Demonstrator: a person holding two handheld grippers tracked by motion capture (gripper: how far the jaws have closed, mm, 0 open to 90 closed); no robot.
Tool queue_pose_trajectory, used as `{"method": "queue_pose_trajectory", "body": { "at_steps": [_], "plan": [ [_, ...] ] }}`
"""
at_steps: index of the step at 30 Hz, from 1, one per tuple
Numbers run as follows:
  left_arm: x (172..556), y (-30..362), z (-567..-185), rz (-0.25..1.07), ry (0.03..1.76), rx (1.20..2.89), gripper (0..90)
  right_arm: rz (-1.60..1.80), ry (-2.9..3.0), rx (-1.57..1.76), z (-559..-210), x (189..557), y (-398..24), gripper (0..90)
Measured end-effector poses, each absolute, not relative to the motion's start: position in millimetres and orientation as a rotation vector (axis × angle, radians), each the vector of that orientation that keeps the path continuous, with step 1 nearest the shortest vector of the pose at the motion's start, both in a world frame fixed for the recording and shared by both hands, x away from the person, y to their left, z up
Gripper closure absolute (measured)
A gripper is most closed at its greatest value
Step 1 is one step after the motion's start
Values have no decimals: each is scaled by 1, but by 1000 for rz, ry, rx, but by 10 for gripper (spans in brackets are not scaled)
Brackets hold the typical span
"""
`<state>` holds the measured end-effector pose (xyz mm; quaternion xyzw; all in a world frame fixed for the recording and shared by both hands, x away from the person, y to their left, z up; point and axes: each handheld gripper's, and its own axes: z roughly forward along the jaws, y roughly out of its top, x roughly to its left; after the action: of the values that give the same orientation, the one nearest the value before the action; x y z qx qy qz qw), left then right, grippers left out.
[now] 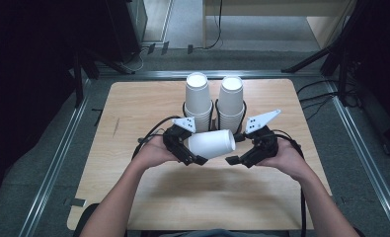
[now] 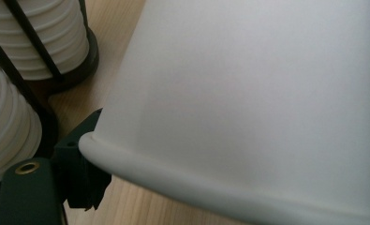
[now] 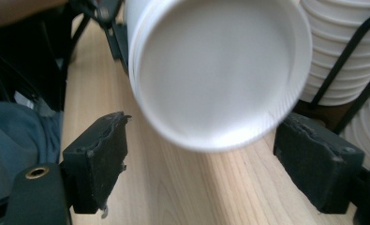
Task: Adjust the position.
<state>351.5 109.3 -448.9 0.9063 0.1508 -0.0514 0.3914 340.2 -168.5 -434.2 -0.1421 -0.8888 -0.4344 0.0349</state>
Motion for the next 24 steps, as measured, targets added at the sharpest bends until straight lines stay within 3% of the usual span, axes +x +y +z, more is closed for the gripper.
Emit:
{"method": "queue_pose_trajectory", "body": {
  "at_steps": [24],
  "plan": [
    [370, 85, -441, -177, 296, 2645, 125, -1268, -2801, -446, -442, 347, -163, 181]
  ]
}}
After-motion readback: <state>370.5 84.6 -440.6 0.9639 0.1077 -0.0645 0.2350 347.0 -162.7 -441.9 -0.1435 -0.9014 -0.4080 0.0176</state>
